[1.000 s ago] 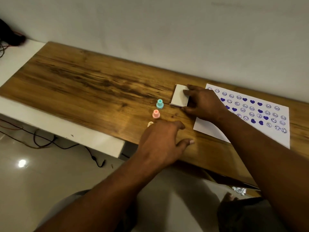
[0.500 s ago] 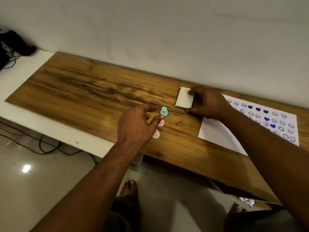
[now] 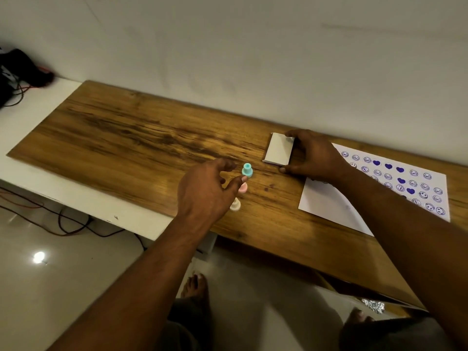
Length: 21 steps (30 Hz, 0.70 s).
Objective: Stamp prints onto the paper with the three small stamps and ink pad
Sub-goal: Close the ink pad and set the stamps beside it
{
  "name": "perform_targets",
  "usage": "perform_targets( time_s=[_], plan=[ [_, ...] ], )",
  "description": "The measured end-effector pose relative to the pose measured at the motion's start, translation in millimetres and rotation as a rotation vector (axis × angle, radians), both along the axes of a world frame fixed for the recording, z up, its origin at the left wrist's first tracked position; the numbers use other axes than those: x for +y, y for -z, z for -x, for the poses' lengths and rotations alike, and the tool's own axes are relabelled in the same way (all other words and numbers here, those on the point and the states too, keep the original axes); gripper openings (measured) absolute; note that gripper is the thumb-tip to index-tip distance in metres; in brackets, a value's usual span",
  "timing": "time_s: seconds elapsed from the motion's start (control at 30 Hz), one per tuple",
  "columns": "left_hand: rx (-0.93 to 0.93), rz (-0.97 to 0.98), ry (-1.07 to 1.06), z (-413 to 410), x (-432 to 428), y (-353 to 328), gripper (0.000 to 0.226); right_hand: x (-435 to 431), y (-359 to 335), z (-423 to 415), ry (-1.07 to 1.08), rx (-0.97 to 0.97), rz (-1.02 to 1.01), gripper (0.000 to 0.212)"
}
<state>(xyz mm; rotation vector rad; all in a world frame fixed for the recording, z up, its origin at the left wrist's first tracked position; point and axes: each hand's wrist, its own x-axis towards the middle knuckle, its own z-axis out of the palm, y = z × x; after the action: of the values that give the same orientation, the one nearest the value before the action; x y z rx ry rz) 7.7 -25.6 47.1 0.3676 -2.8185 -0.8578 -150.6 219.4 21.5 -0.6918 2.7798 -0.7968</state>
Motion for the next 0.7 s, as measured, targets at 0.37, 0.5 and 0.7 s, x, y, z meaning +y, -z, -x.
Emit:
perform_targets(
  time_s=[0.37, 0.5, 0.7],
  plan=[
    [-0.037, 0.014, -0.017, 2.7, -7.5, 2.8, 0.042, -0.8, -10.5, 1.9, 0.08, 0.131, 0.066, 0.081],
    [-0.151, 0.009, -0.03, 6.7, -18.0, 8.8, 0.04, -18.5, -33.4, -6.4, 0.0, 0.209, 0.143, 0.044],
    [-0.266, -0.033, -0.043, 9.6, -25.1, 13.2, 0.035, -58.4, -33.4, -29.7, -0.3, 0.161, -0.112, 0.055]
  ],
)
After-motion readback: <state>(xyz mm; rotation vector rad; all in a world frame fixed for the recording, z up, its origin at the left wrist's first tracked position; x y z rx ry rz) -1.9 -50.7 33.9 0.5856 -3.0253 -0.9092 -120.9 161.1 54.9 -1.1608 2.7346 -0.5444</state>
